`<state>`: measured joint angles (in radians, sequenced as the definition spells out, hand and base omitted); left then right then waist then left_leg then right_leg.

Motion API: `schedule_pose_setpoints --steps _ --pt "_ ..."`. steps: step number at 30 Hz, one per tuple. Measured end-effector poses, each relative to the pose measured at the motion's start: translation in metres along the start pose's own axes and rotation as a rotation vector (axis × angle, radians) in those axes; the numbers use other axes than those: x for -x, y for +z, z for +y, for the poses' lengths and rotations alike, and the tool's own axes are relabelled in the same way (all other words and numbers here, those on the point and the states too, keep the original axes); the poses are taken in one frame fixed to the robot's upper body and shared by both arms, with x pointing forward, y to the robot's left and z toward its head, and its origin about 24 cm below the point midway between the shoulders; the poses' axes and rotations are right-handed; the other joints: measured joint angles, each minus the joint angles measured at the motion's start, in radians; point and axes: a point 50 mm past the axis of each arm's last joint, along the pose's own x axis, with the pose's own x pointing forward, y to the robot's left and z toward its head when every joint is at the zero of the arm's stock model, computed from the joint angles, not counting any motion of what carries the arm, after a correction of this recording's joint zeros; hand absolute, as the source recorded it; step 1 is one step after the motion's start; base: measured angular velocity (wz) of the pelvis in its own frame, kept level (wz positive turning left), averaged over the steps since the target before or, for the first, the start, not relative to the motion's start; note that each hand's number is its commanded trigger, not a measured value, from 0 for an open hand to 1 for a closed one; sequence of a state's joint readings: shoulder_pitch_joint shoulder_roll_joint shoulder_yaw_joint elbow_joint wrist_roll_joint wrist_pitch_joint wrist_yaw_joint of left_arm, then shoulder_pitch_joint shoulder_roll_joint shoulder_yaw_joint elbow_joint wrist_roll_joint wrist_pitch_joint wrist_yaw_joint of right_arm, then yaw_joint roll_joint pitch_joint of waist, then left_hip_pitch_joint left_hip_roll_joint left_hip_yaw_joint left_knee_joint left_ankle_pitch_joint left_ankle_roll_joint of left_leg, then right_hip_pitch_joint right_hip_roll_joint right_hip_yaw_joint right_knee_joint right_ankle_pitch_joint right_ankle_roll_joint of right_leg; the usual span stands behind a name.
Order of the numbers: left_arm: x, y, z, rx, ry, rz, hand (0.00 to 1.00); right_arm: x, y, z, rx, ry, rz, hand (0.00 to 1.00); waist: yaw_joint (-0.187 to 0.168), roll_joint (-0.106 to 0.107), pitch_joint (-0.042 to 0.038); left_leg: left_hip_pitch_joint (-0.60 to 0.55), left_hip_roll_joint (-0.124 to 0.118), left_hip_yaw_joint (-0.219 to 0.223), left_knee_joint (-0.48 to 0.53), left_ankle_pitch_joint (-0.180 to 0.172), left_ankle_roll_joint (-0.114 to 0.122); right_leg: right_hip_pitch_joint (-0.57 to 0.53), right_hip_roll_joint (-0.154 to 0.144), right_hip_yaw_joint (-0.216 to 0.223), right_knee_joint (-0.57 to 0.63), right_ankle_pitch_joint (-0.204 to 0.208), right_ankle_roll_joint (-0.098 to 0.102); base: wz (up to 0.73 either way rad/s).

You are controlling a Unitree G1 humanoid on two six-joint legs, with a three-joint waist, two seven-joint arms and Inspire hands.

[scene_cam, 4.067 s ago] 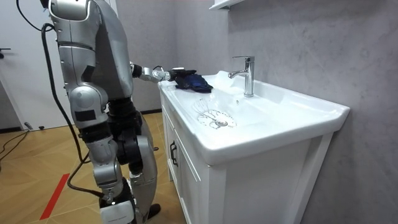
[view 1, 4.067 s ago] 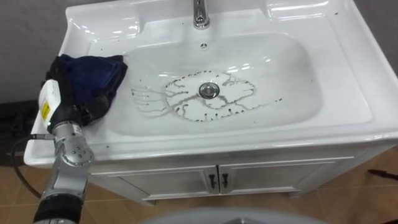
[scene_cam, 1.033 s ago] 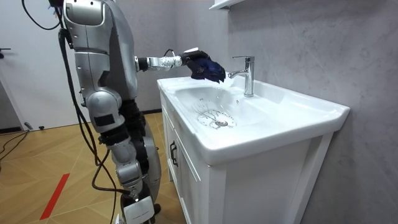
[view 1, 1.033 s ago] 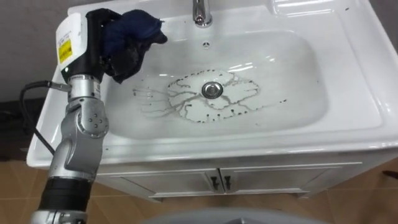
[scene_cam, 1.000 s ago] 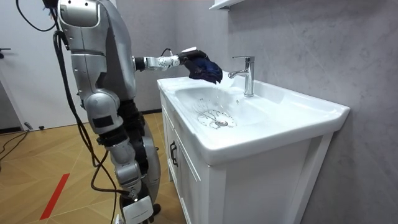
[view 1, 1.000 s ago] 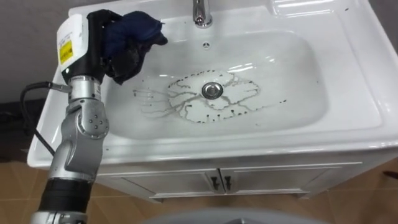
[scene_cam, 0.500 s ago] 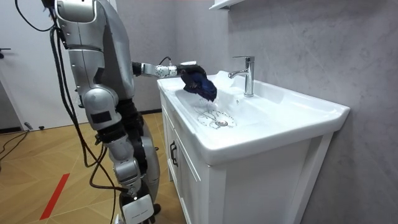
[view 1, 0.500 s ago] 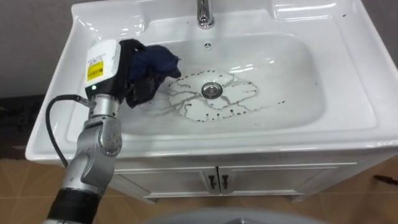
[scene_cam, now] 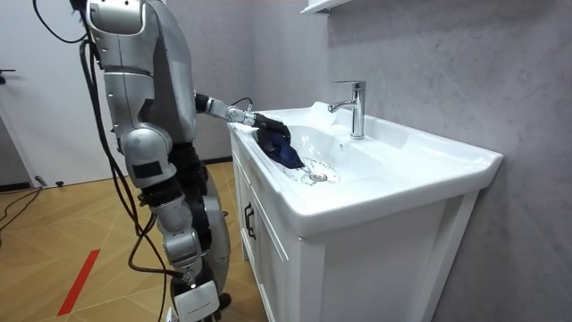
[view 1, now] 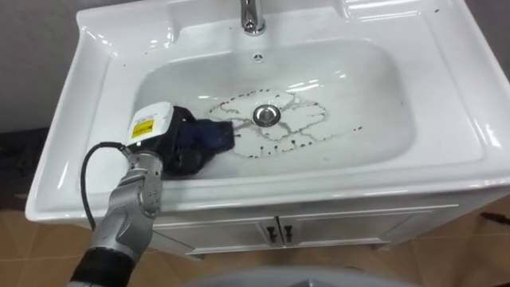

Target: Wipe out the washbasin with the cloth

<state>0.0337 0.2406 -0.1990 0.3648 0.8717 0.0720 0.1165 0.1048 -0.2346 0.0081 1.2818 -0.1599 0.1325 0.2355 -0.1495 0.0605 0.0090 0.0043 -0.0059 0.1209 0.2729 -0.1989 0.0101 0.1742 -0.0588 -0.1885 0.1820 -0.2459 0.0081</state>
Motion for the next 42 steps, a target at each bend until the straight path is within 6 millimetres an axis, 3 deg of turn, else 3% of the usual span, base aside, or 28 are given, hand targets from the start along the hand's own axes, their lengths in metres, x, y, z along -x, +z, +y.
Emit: schedule_pose_setpoints --steps 6,15,27,42 --pt "-0.003 -0.001 -0.001 -0.034 -0.03 0.009 1.0 0.0 -0.001 0.001 0.003 0.007 0.01 0.0 -0.015 0.006 0.0009 0.002 -0.003 0.005 0.003 -0.003 0.003 -0.006 -0.005 0.01 0.004 -0.01 0.005 -0.05" --pt "-0.005 0.001 -0.001 -0.042 -0.077 0.005 1.0 0.001 0.0 0.0 0.013 0.003 0.006 0.0 -0.021 0.023 -0.0051 0.0 -0.007 0.015 0.001 -0.002 0.005 -0.01 -0.01 0.009 0.005 -0.012 0.006 -0.02" --pt "-0.006 0.001 -0.002 -0.056 -0.116 0.021 1.0 0.001 0.0 0.0 0.005 0.003 0.011 0.0 -0.039 0.02 -0.0032 0.006 -0.007 0.019 0.001 -0.002 0.005 -0.008 -0.011 0.01 0.005 -0.026 0.005 0.01" --pt "-0.012 0.029 -0.009 -0.061 -0.157 -0.041 1.0 0.001 0.01 -0.001 0.013 0.001 0.006 0.0 -0.072 0.004 0.0021 0.003 -0.01 0.02 -0.005 -0.002 0.005 -0.012 -0.014 0.008 0.004 -0.026 0.005 0.0"
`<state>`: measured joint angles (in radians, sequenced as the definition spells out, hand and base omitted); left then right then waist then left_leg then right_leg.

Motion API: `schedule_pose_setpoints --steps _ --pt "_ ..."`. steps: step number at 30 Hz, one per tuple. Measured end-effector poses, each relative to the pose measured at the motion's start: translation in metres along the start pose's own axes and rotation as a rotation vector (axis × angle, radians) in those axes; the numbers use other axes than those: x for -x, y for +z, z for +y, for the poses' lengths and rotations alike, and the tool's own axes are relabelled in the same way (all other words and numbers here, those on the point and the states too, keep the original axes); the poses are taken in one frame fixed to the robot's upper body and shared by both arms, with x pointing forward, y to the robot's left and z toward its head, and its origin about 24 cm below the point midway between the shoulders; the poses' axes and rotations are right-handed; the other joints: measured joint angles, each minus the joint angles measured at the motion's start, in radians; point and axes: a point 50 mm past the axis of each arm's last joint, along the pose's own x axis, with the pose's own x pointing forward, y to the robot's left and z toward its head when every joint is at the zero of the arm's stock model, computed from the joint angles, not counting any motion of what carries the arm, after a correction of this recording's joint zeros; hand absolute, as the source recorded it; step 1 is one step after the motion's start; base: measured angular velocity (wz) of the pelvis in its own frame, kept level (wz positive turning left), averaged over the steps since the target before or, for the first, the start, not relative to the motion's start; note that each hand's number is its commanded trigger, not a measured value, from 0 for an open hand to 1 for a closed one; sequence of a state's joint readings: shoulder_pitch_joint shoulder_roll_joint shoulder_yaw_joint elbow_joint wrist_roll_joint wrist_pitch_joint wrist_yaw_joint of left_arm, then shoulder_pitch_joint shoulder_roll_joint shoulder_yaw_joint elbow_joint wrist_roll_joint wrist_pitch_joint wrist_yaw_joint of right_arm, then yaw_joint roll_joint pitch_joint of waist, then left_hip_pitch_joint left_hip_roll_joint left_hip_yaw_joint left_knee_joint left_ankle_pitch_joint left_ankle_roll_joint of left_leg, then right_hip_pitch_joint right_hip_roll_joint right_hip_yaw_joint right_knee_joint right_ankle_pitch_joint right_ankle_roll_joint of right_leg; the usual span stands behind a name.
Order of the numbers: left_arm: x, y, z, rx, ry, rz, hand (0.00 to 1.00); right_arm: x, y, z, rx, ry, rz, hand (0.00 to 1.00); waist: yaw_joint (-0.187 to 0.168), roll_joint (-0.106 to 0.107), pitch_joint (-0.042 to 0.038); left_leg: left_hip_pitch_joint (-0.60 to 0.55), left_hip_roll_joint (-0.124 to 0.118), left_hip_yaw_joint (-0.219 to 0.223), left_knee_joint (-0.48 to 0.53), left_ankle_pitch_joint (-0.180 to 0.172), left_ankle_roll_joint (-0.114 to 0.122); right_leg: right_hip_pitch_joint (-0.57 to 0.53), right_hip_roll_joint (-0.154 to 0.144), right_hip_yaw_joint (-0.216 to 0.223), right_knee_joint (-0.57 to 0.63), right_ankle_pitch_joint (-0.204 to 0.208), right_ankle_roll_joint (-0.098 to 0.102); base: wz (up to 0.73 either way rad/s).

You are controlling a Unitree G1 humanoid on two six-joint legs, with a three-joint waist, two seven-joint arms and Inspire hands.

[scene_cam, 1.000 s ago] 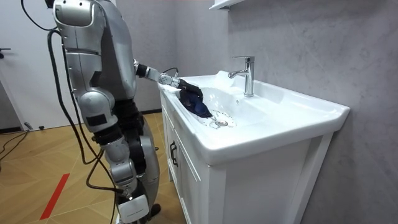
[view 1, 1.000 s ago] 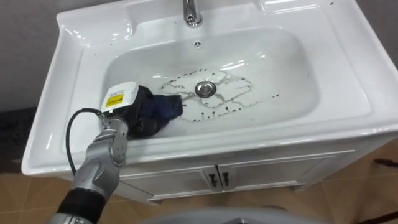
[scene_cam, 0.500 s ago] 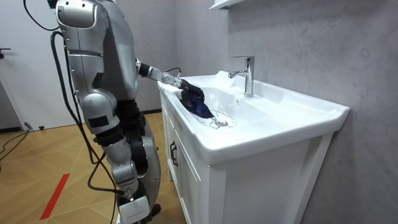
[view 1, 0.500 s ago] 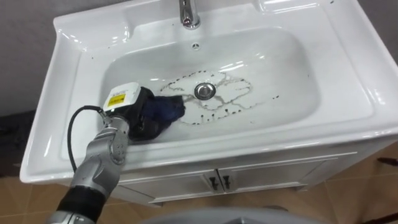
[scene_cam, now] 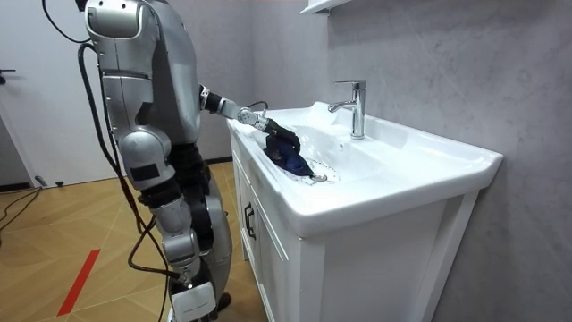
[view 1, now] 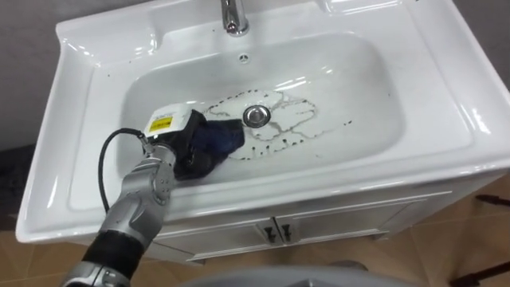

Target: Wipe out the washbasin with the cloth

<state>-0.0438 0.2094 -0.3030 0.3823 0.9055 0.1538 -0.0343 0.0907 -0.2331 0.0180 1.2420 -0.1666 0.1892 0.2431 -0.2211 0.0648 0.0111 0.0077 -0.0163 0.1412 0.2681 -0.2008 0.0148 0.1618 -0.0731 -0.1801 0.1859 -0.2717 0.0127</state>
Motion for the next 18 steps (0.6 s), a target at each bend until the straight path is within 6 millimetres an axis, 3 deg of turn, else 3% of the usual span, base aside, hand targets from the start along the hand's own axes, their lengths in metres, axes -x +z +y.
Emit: schedule_pose_setpoints --steps 7,18 --pt "-0.003 0.015 -0.002 0.026 -0.022 -0.031 1.0 0.0 0.006 0.001 0.005 0.021 -0.004 0.0 -0.026 -0.01 -0.001 -0.001 0.0 -0.001 0.001 0.0 0.0 0.002 0.0 0.0 0.0 0.0 0.0 0.01" --pt "-0.009 0.058 -0.004 -0.038 -0.061 -0.17 1.0 -0.002 0.008 0.012 0.029 0.049 0.008 0.0 -0.061 -0.01 -0.0006 -0.006 -0.001 -0.002 0.002 0.0 0.0 -0.005 -0.001 -0.002 -0.001 0.0 0.001 0.01"
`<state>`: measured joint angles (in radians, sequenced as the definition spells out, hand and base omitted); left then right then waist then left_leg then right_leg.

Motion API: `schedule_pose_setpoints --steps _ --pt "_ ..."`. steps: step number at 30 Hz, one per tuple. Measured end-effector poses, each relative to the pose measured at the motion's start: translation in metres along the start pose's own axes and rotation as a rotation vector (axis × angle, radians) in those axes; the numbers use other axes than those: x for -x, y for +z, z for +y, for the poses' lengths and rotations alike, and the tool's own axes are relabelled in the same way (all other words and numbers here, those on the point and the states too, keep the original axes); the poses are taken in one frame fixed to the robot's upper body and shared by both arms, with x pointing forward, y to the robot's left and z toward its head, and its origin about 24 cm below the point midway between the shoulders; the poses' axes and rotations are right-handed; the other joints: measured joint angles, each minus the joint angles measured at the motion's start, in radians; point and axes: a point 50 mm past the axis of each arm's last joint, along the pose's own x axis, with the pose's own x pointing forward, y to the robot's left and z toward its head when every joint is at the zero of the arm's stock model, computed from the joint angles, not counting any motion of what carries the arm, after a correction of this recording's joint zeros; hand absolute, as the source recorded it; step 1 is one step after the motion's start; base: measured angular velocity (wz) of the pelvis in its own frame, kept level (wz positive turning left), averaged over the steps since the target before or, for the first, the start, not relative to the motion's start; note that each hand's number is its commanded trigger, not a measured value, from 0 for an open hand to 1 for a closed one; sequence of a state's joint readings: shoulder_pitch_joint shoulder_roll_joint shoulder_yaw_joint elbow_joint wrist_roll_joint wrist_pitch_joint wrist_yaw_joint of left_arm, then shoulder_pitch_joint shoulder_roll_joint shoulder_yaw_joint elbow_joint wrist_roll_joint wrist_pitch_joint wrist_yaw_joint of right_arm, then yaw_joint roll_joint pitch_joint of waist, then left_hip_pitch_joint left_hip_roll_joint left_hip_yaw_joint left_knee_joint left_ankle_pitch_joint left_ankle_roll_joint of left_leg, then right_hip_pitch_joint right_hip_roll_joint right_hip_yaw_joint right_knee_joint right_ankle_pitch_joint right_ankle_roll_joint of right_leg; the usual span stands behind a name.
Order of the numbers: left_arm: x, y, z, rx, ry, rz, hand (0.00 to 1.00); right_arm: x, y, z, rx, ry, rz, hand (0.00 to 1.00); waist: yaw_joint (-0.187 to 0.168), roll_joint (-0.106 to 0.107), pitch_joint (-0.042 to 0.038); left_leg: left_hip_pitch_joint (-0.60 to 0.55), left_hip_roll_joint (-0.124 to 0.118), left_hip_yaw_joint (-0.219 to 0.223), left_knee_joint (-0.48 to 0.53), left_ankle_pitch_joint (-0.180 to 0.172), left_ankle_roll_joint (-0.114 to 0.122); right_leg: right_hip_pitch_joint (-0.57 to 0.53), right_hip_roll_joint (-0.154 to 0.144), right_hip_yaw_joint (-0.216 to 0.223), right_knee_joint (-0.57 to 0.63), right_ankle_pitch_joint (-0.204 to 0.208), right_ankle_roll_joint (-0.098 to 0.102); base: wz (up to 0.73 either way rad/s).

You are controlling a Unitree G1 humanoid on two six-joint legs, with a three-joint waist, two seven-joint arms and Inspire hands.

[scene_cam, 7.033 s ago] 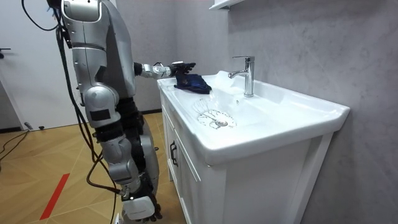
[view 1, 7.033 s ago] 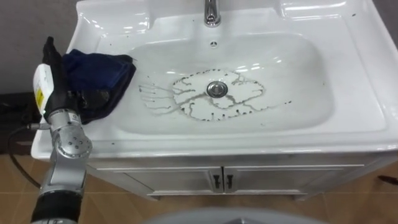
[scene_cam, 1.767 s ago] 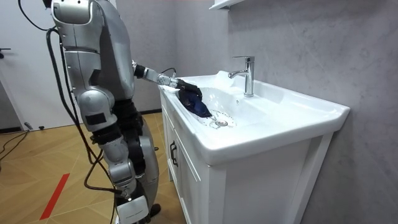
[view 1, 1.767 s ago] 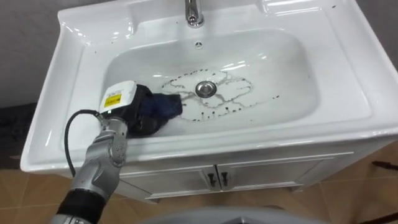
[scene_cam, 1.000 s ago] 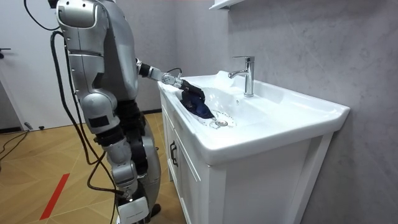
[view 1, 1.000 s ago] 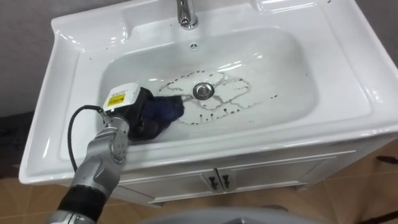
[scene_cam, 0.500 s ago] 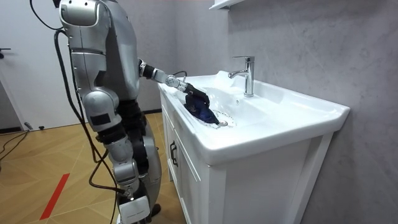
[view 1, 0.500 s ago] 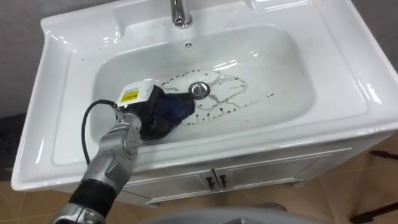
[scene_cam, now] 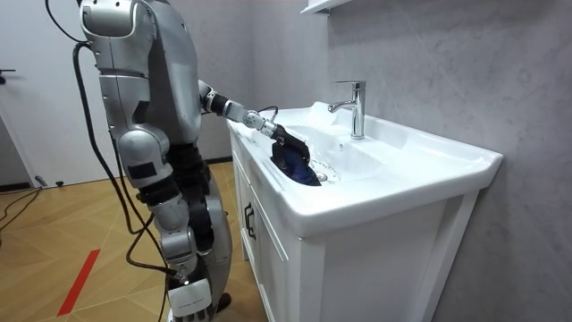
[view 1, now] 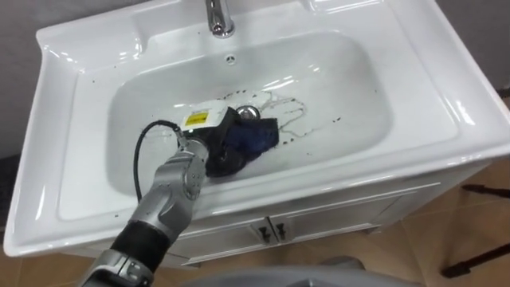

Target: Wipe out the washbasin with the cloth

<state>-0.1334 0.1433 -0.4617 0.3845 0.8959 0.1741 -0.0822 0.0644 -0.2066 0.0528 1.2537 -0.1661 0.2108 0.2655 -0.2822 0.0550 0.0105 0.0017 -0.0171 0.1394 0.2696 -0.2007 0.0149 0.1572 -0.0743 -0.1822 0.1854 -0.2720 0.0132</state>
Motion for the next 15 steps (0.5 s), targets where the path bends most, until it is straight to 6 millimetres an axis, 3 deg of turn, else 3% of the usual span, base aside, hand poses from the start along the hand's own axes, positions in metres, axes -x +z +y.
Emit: schedule_pose_setpoints --steps 5,10,15 --pt "-0.007 0.014 0.003 -0.044 -0.008 -0.048 1.0 0.0 0.0 0.0 0.012 0.017 0.002 0.0 -0.018 0.006 0.0018 -0.005 -0.001 0.003 0.0 0.0 0.0 -0.001 -0.001 0.003 0.002 0.001 0.001 0.01" --pt "-0.014 0.026 0.009 -0.054 -0.018 -0.092 1.0 0.001 -0.005 -0.004 -0.004 0.013 0.023 0.0 -0.046 0.031 0.0087 -0.006 -0.001 0.014 -0.002 0.0 0.0 -0.001 -0.002 0.001 0.0 0.001 0.001 0.0" --pt "-0.018 0.037 0.017 -0.077 -0.016 -0.132 1.0 0.002 -0.01 -0.011 -0.036 0.003 0.035 0.0 -0.068 0.051 0.0101 -0.006 -0.003 0.024 -0.004 0.0 0.0 -0.004 -0.005 0.004 0.0 0.001 0.001 -0.02"
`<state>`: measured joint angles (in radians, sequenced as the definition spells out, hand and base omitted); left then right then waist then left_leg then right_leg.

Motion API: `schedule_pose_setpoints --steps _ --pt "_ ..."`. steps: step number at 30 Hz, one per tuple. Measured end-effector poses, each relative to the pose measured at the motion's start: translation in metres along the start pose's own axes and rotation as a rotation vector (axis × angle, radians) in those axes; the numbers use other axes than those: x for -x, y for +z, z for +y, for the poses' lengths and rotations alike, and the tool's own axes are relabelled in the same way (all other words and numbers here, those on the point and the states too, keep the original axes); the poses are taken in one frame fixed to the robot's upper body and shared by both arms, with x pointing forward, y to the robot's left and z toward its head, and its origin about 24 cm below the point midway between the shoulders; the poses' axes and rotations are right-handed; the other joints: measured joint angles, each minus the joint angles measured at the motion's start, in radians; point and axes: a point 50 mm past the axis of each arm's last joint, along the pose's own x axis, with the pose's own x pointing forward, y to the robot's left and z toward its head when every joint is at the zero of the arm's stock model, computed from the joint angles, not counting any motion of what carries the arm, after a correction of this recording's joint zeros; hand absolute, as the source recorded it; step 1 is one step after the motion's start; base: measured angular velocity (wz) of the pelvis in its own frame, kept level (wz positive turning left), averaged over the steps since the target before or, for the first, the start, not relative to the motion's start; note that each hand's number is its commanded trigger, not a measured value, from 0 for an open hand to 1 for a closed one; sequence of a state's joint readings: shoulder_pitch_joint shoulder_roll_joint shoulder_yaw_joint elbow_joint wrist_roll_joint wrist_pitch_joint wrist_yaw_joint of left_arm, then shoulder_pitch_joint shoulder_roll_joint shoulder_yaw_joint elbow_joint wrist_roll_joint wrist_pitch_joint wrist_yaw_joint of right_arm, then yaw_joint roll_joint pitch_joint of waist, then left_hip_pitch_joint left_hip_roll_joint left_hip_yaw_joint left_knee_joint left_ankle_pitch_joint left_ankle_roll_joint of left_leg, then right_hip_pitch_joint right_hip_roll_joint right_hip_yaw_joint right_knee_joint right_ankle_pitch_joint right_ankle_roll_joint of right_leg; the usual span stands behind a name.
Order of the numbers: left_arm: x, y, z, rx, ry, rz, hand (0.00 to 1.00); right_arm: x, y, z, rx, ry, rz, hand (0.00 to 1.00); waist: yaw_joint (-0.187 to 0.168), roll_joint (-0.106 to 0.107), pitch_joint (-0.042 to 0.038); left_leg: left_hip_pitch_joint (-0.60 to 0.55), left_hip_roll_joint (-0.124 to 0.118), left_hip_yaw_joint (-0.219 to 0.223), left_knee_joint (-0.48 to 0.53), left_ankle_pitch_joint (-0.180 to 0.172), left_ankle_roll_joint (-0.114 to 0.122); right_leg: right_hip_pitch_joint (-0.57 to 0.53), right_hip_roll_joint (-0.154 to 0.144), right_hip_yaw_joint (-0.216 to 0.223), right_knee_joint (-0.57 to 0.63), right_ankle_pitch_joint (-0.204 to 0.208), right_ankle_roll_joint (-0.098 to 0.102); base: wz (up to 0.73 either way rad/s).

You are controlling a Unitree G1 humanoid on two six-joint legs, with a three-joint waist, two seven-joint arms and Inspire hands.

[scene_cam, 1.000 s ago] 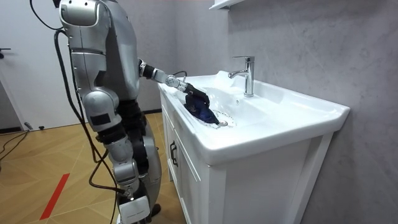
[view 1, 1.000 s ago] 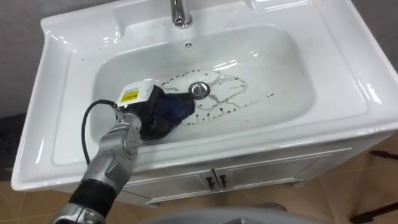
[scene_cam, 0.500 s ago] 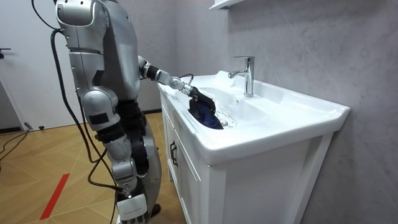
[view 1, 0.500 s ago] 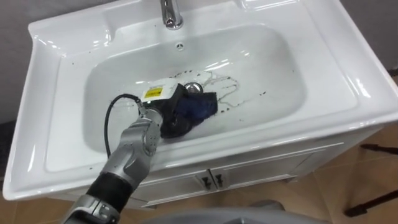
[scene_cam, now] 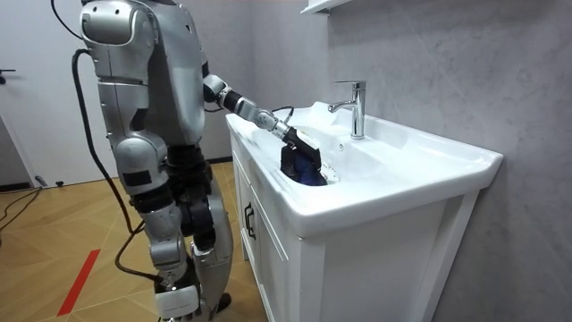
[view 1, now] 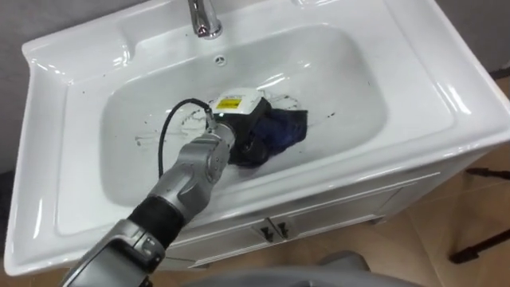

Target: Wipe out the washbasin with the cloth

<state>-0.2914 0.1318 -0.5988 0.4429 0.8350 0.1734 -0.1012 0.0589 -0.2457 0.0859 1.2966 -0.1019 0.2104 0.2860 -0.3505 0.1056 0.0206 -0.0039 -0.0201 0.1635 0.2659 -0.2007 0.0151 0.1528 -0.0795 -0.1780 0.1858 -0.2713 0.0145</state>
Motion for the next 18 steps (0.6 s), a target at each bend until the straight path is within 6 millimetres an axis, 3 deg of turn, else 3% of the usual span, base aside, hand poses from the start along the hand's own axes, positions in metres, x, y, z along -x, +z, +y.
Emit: schedule_pose_setpoints --steps 6,12,18 --pt "-0.005 0.006 0.012 0.003 0.023 -0.035 1.0 0.0 -0.006 -0.002 -0.044 0.014 -0.001 0.0 -0.031 0.008 -0.0015 -0.005 0.006 0.026 -0.014 0.0 0.0 -0.028 0.002 0.022 0.015 0.0 0.0 -0.11" --pt "-0.013 0.027 0.044 -0.009 0.082 -0.16 1.0 0.003 -0.015 -0.011 -0.105 0.003 -0.015 0.0 -0.044 0.036 0.0026 -0.015 0.016 0.071 -0.014 0.0 0.0 -0.064 0.003 0.06 0.037 0.002 0.001 -0.19" --pt "-0.013 0.024 0.054 0.008 0.097 -0.177 1.0 0.003 -0.021 -0.011 -0.141 0.006 -0.018 0.0 -0.065 0.042 0.0039 0.001 0.029 0.109 -0.015 0.0 0.0 -0.066 0.011 0.095 0.037 0.007 -0.005 -0.18"
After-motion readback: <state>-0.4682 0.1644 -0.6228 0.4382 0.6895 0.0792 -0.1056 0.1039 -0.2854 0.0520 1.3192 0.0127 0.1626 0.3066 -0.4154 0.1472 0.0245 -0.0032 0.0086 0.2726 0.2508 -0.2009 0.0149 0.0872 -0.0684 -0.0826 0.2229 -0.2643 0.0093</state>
